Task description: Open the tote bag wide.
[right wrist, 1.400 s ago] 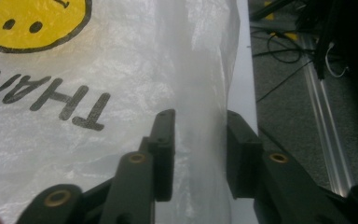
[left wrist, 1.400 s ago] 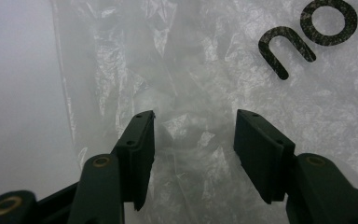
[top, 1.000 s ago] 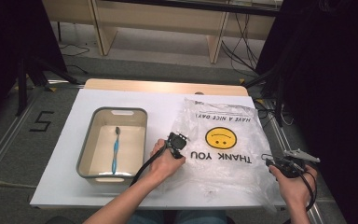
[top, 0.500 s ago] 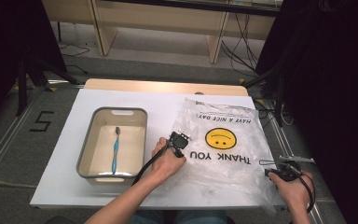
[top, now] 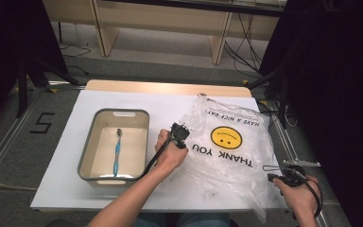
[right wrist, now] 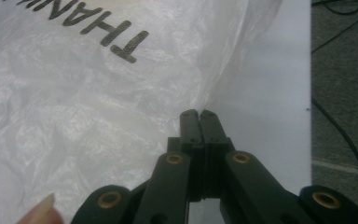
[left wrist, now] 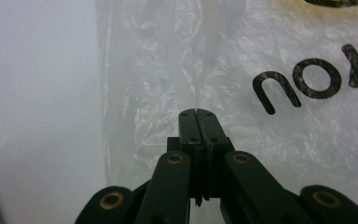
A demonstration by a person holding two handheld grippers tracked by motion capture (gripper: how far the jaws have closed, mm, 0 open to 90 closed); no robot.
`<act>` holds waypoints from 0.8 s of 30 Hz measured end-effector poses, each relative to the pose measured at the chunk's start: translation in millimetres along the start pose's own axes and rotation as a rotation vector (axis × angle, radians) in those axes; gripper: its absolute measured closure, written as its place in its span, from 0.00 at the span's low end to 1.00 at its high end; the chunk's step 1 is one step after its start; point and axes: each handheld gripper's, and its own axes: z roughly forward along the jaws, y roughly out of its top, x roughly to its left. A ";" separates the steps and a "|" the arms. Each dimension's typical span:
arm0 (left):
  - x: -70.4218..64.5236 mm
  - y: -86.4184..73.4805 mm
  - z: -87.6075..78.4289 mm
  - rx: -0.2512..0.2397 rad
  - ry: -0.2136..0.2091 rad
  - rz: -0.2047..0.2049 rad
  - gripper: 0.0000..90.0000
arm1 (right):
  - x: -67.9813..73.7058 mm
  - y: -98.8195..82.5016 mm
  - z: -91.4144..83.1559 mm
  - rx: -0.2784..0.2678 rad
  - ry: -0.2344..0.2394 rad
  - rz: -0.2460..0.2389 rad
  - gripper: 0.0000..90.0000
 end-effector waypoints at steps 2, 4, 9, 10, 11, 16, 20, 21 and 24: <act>2.5 3.5 1.5 -0.017 0.014 0.000 0.99 | 2.9 -1.2 -0.6 0.002 0.019 -0.018 1.00; 4.5 6.8 3.0 -0.038 0.018 -0.007 0.99 | 6.9 -1.5 -0.6 0.018 0.034 -0.026 1.00; 8.5 14.2 5.9 -0.071 0.038 -0.003 0.99 | 13.7 -1.0 1.4 0.040 0.065 -0.051 1.00; 9.3 15.5 6.2 -0.079 0.045 -0.004 0.99 | 14.8 -0.8 1.7 0.044 0.066 -0.058 1.00; 10.0 16.9 6.3 -0.090 0.049 -0.006 0.99 | 15.6 -0.7 2.0 0.045 0.072 -0.065 1.00; 12.5 22.1 3.7 -0.139 0.059 0.010 0.96 | 19.2 -0.2 2.4 0.057 0.089 -0.072 1.00; 12.0 21.7 1.3 -0.153 0.054 0.016 0.87 | 20.1 0.2 1.7 0.039 0.077 -0.089 0.92; 11.5 21.6 0.2 -0.162 0.051 0.017 0.83 | 19.8 0.7 0.5 0.031 0.067 -0.091 0.89; 10.7 21.7 -5.3 -0.179 0.049 0.025 0.75 | 18.5 3.4 -6.1 -0.020 0.023 -0.080 0.77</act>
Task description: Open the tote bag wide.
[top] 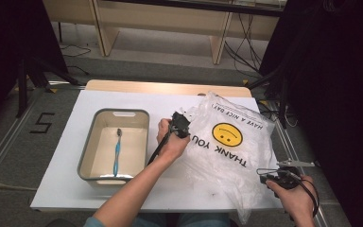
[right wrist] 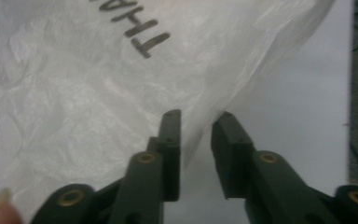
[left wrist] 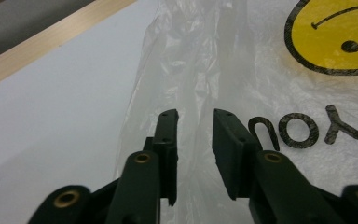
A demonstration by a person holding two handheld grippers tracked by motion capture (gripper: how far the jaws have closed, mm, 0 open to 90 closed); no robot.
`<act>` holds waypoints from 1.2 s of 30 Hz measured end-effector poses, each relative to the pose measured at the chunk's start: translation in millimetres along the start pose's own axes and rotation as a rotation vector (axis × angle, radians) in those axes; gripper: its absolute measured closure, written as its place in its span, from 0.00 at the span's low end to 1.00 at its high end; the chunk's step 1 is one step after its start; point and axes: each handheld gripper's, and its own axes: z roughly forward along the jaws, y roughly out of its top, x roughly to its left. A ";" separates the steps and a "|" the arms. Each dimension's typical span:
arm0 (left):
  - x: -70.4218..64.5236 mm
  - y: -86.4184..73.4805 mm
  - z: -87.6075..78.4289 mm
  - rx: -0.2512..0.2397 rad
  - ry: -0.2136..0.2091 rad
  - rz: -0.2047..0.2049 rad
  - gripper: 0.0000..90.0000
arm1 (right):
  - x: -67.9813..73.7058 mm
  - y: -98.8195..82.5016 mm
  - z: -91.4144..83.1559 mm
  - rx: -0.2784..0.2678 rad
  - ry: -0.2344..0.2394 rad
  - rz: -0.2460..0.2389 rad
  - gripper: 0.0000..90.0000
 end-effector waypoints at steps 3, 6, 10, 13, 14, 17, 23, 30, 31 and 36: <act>-0.7 0.6 -6.7 -0.018 -0.012 -0.007 0.67 | -1.8 3.3 -7.4 -0.061 -0.055 0.004 0.67; -2.7 1.3 -15.7 -0.034 -0.037 -0.005 0.59 | -2.1 6.7 -12.6 -0.126 -0.085 -0.015 0.62; -6.2 -0.3 -28.9 -0.028 -0.096 -0.018 0.49 | 2.2 11.8 -15.4 -0.193 -0.095 -0.066 0.55; -4.4 -2.7 -39.2 -0.025 -0.092 0.001 0.43 | 7.9 16.4 -16.4 -0.229 -0.089 -0.099 0.50; -3.8 -3.5 -42.8 -0.028 -0.101 0.005 0.43 | 9.0 17.8 -16.2 -0.240 -0.087 -0.123 0.49; -4.5 -6.9 -54.2 -0.037 -0.112 0.031 0.40 | 15.4 21.4 -14.8 -0.253 -0.056 -0.149 0.47; -4.8 -10.3 -74.4 -0.070 -0.144 0.033 0.37 | 27.1 27.0 -10.0 -0.257 -0.022 -0.205 0.44; -16.5 -27.0 -83.1 -0.049 -0.215 0.043 0.38 | 40.3 32.2 -2.3 -0.233 0.016 -0.261 0.42; -17.5 -30.0 -83.1 -0.043 -0.221 0.044 0.38 | 42.1 32.5 -1.1 -0.224 0.017 -0.263 0.41; -22.5 -43.1 -84.1 -0.020 -0.234 0.071 0.37 | 48.6 34.8 4.2 -0.210 0.039 -0.289 0.41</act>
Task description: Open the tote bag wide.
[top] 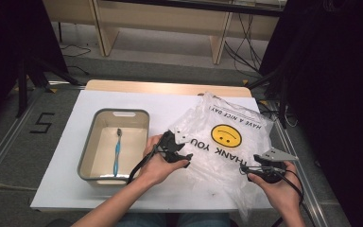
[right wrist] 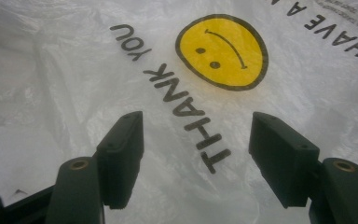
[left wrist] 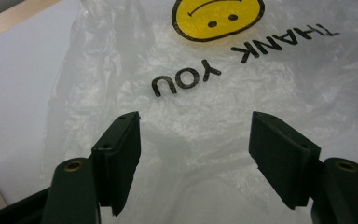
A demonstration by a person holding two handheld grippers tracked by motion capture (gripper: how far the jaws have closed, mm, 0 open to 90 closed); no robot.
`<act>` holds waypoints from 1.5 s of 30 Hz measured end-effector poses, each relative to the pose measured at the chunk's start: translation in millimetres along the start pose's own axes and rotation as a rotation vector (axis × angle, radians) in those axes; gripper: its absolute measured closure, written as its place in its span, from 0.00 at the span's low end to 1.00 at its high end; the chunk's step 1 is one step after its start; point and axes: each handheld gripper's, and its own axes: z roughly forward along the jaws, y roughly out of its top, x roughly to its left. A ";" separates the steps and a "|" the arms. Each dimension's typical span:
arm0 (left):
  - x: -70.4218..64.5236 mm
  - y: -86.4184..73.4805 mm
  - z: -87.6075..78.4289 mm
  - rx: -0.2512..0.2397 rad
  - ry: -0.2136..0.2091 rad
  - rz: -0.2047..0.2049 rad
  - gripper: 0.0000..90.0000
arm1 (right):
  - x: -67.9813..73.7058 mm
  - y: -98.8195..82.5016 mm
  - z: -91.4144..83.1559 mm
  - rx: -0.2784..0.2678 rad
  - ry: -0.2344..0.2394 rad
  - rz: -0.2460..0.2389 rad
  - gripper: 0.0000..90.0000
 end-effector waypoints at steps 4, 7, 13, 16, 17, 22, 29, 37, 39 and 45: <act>-7.2 -9.3 -2.8 0.007 -0.016 0.043 0.37 | 4.3 2.5 4.0 0.000 0.018 -0.012 0.41; -11.5 -16.2 -6.3 0.010 -0.038 0.056 0.37 | 7.1 4.2 6.3 0.000 0.030 -0.020 0.41; -17.2 -25.3 -11.3 0.006 -0.056 0.078 0.37 | 12.1 8.2 11.7 -0.005 0.047 -0.041 0.43; -18.0 -29.6 -12.3 0.008 -0.068 0.079 0.36 | 14.3 10.1 14.5 -0.003 0.058 -0.046 0.43; -18.1 -31.5 -12.5 0.010 -0.070 0.077 0.36 | 15.1 10.7 15.2 0.002 0.062 -0.045 0.43; -16.5 -39.5 -14.6 0.016 -0.089 0.065 0.35 | 18.7 14.0 22.0 0.007 0.086 -0.055 0.42; -17.4 -43.7 -15.0 0.008 -0.098 0.063 0.35 | 25.7 24.9 33.2 0.014 0.113 -0.086 0.42; -22.0 -45.4 -12.8 0.008 -0.105 0.077 0.34 | 30.5 32.4 40.4 0.016 0.129 -0.099 0.42; -22.1 -45.6 -13.1 0.009 -0.106 0.080 0.35 | 30.7 33.0 41.3 0.021 0.131 -0.098 0.42; -23.1 -47.5 -10.7 0.016 -0.112 0.079 0.35 | 31.6 36.3 44.7 0.025 0.137 -0.101 0.42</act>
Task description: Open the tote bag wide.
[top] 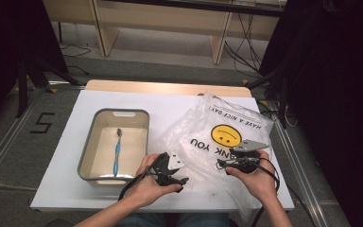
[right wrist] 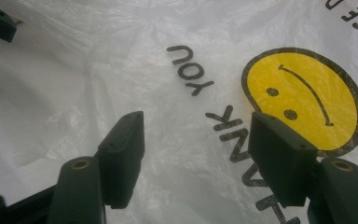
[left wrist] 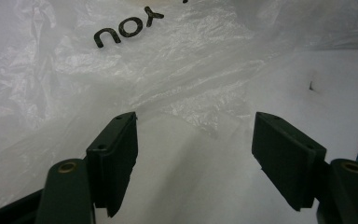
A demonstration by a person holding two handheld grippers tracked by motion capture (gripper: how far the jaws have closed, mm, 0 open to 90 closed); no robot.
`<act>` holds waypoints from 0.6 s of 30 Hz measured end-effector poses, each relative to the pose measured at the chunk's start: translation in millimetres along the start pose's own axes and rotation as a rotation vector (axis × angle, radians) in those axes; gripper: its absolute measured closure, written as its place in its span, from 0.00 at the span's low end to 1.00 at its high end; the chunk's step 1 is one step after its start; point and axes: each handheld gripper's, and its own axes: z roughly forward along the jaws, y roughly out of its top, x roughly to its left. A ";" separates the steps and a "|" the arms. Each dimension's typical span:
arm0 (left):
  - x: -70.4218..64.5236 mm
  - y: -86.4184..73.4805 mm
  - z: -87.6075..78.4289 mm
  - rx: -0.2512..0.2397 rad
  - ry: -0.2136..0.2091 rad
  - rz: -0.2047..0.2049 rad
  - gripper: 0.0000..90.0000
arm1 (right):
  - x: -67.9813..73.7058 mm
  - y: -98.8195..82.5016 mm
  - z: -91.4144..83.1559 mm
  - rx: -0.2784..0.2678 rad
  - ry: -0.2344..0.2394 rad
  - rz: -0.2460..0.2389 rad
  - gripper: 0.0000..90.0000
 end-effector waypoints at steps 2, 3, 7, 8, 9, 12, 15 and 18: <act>0.3 -0.2 0.1 0.000 -0.002 -0.002 0.35 | 0.0 1.3 1.9 0.003 0.003 -0.004 0.42; 0.6 -0.2 0.1 0.000 0.000 -0.003 0.35 | 0.3 2.0 3.1 0.003 0.002 -0.004 0.42; 1.9 0.2 0.8 -0.001 0.003 -0.009 0.35 | 1.1 5.4 7.3 0.016 0.012 -0.020 0.42; 2.2 0.3 1.0 0.001 0.005 -0.010 0.35 | 1.4 6.5 8.2 0.018 0.014 -0.022 0.42; 2.3 0.2 1.4 0.001 0.008 -0.012 0.36 | 1.5 7.7 9.1 0.021 0.016 -0.029 0.42; 2.3 1.0 1.9 -0.001 0.014 -0.016 0.36 | 1.5 10.8 11.6 0.036 0.027 -0.046 0.43; 2.2 1.9 1.8 -0.005 0.019 -0.017 0.37 | 2.1 12.4 14.6 0.061 0.038 -0.062 0.43; 1.9 2.2 1.6 -0.004 0.015 -0.020 0.38 | 4.0 11.9 18.9 0.088 0.066 -0.094 0.43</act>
